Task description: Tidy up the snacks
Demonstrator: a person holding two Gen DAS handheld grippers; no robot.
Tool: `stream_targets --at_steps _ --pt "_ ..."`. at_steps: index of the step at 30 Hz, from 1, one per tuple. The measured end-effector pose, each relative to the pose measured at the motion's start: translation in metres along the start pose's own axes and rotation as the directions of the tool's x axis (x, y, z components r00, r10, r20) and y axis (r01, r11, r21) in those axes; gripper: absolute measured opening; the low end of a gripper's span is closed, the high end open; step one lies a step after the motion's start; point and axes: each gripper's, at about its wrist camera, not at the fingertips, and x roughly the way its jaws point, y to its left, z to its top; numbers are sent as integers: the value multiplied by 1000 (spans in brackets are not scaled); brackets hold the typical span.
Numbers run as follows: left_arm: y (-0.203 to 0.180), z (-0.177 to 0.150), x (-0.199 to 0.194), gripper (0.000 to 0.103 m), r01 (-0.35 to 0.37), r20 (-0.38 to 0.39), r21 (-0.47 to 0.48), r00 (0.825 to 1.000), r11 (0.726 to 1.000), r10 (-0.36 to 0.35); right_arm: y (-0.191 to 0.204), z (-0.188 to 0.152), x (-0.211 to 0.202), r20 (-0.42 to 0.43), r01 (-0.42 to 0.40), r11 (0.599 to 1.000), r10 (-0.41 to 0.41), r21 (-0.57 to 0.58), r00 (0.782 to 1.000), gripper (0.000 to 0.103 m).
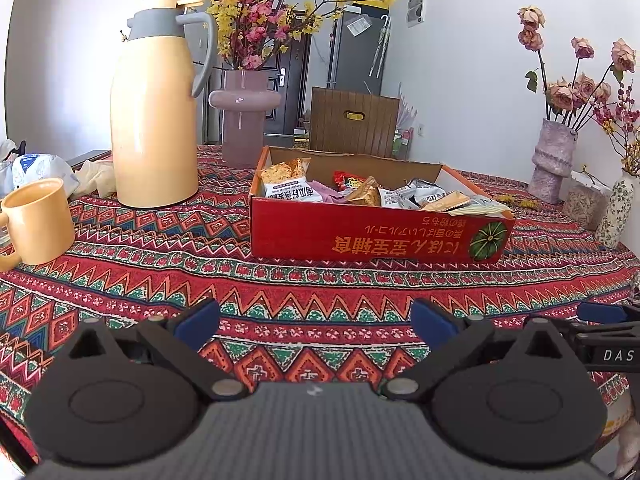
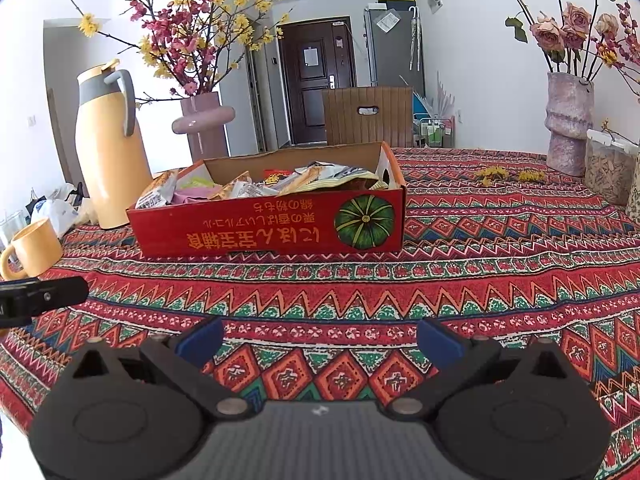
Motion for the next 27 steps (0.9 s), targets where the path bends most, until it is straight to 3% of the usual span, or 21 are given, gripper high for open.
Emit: stream_targets --at_steps 27 --pt "-1 -1 -1 103 8 3 9 1000 1000 -8 0 0 0 -2 0 1000 0 1 1000 103"
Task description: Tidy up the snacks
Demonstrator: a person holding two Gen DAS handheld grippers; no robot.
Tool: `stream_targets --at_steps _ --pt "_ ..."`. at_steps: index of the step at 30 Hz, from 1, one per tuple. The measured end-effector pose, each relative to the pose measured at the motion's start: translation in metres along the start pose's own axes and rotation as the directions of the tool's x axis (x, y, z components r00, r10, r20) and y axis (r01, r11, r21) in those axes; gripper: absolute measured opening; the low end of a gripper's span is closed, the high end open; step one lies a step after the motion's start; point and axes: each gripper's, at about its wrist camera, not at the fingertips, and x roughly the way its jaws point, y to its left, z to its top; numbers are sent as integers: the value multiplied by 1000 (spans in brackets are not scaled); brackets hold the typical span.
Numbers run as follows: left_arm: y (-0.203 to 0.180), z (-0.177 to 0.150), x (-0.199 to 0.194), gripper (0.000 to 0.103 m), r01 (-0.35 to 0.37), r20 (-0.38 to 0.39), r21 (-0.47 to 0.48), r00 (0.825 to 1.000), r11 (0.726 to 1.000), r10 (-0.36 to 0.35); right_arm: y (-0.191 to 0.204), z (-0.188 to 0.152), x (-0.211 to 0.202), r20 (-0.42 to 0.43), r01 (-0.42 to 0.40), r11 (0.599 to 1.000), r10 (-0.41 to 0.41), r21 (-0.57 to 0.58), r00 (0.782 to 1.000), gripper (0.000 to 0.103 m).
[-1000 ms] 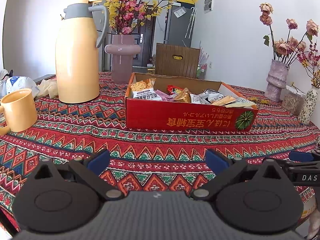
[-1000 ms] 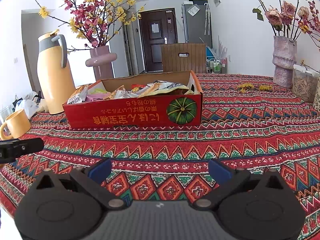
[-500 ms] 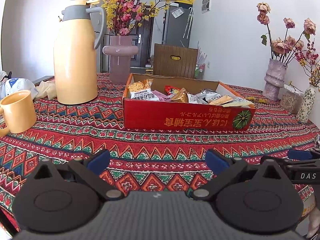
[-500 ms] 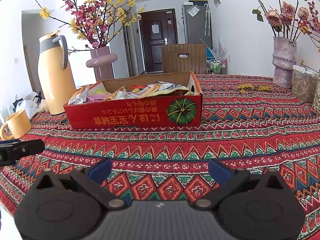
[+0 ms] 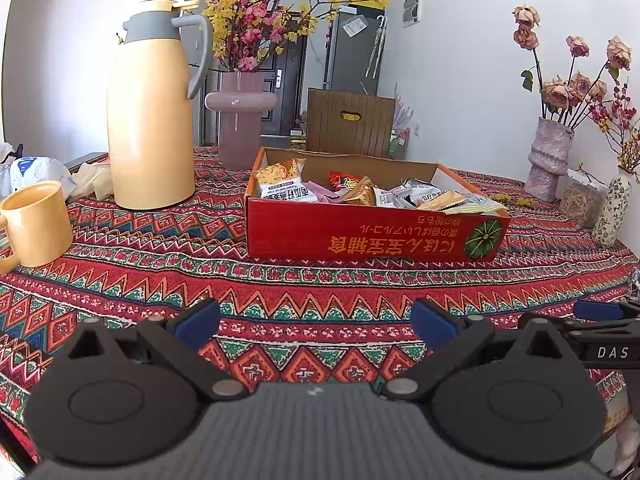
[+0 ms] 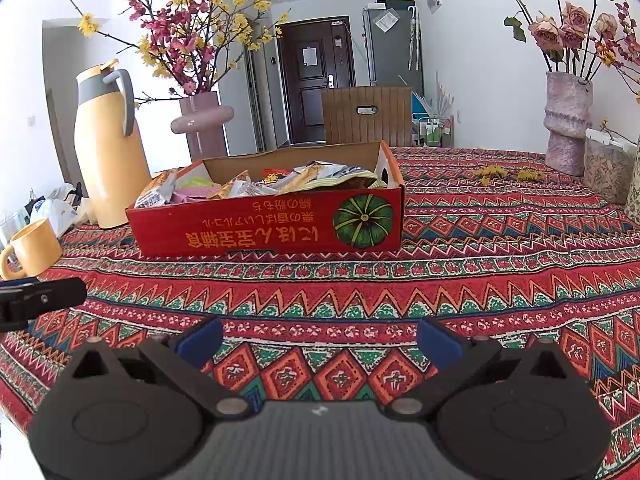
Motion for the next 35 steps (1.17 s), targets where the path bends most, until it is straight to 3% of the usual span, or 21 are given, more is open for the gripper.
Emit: stream_targets --at_steps 35 --pt "1 1 -2 103 -2 17 -15 1000 1000 2 -2 -2 -1 -3 0 1000 0 1 1000 103"
